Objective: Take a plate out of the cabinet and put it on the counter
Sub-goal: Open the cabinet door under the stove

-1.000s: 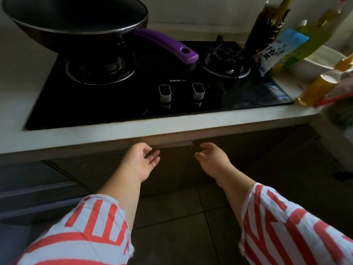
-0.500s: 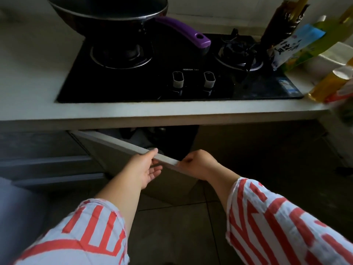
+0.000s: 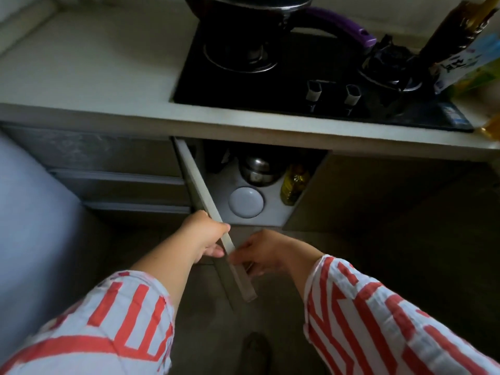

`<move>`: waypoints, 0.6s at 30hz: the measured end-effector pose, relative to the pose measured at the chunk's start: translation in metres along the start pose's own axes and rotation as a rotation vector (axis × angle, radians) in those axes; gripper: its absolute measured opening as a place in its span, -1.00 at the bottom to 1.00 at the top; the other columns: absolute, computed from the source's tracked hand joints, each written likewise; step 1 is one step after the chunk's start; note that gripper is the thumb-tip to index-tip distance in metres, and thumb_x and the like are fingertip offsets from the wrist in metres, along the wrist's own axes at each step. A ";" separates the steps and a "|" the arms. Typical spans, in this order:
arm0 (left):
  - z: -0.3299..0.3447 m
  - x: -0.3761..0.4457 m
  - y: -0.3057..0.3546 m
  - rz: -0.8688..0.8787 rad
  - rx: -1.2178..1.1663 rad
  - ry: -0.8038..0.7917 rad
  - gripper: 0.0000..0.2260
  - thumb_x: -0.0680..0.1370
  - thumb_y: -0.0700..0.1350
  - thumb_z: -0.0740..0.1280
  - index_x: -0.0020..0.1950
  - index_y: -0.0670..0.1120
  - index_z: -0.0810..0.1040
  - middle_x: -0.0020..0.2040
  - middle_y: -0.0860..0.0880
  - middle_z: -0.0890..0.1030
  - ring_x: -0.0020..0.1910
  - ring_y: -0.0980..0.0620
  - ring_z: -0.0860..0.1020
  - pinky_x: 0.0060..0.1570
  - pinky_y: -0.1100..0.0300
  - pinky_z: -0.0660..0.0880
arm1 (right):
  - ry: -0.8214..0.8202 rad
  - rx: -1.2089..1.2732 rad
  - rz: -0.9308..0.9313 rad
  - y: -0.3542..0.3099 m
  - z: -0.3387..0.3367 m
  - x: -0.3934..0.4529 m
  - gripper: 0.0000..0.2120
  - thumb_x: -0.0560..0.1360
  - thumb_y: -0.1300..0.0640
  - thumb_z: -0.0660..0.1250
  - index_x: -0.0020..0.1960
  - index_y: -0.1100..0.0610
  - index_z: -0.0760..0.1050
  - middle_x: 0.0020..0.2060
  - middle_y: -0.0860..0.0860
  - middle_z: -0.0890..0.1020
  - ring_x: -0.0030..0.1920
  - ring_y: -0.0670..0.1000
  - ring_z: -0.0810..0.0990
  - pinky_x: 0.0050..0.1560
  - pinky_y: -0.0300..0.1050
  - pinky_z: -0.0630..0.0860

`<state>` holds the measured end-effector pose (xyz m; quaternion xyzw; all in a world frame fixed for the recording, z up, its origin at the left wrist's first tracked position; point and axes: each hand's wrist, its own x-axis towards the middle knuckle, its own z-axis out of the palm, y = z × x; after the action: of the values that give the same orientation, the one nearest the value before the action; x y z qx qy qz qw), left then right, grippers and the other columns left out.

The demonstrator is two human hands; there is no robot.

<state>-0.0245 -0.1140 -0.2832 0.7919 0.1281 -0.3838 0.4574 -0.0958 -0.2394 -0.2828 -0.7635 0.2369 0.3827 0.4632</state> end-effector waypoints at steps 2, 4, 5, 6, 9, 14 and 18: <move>-0.023 -0.006 -0.011 -0.005 0.092 0.034 -0.63 0.50 -0.15 0.35 0.27 -0.19 0.40 0.02 -0.21 0.59 -0.30 -0.10 0.64 -0.61 0.24 0.50 | -0.027 -0.019 -0.027 -0.016 0.026 0.003 -0.71 0.44 -0.04 0.40 0.09 0.10 0.60 -0.17 0.00 0.68 -0.18 -0.01 0.69 -0.10 -0.15 0.60; -0.048 -0.010 -0.020 -0.010 0.183 0.043 -0.62 0.50 -0.15 0.34 0.30 -0.16 0.41 0.05 -0.21 0.58 -0.18 -0.12 0.62 -0.51 0.17 0.54 | -0.015 -0.050 -0.056 -0.028 0.048 0.007 -0.66 0.42 -0.11 0.40 0.11 0.05 0.57 -0.12 -0.01 0.67 -0.11 0.00 0.68 -0.04 -0.12 0.58; -0.061 -0.011 -0.024 -0.011 0.227 0.045 -0.61 0.51 -0.15 0.32 0.32 -0.15 0.39 0.02 -0.19 0.56 -0.18 -0.10 0.59 -0.49 0.16 0.53 | 0.002 -0.064 -0.071 -0.033 0.057 0.010 -0.66 0.42 -0.10 0.40 0.13 0.03 0.56 -0.14 -0.04 0.64 -0.13 -0.03 0.66 -0.08 -0.15 0.57; -0.074 -0.013 -0.027 -0.007 0.264 0.050 -0.61 0.52 -0.15 0.31 0.34 -0.15 0.38 0.00 -0.17 0.52 -0.18 -0.09 0.56 -0.48 0.16 0.52 | 0.026 -0.073 -0.088 -0.038 0.064 0.012 -0.66 0.43 -0.06 0.40 0.16 0.03 0.54 -0.17 -0.06 0.62 -0.18 -0.06 0.63 -0.16 -0.21 0.56; -0.111 -0.013 -0.039 0.040 0.407 0.094 -0.61 0.54 -0.11 0.27 0.36 -0.12 0.37 0.07 -0.15 0.50 -0.07 -0.08 0.54 -0.40 0.17 0.50 | 0.118 -0.057 -0.123 -0.048 0.076 0.017 -0.65 0.46 -0.03 0.40 0.19 0.10 0.55 -0.12 0.01 0.63 -0.20 -0.02 0.63 -0.31 -0.25 0.51; -0.146 -0.009 -0.048 0.159 0.762 0.205 -0.67 0.56 -0.09 0.20 0.30 -0.17 0.41 0.10 -0.17 0.56 0.01 -0.13 0.57 -0.11 0.08 0.50 | 0.185 -0.157 -0.150 -0.056 0.080 0.022 -0.70 0.47 -0.06 0.36 0.11 0.10 0.60 -0.01 0.07 0.69 -0.05 0.05 0.66 -0.05 -0.11 0.54; -0.154 -0.008 -0.051 0.202 0.908 0.242 -0.67 0.58 -0.12 0.13 0.29 -0.23 0.41 0.23 -0.23 0.54 0.19 -0.19 0.52 0.10 0.05 0.43 | 0.216 -0.202 -0.130 -0.058 0.076 0.028 -0.75 0.46 -0.07 0.36 0.04 0.05 0.62 -0.33 -0.14 0.56 -0.17 -0.03 0.58 -0.22 -0.20 0.47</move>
<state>0.0177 0.0425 -0.2656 0.9591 -0.0776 -0.2595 0.0820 -0.0653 -0.1458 -0.2957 -0.8566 0.1956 0.2893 0.3799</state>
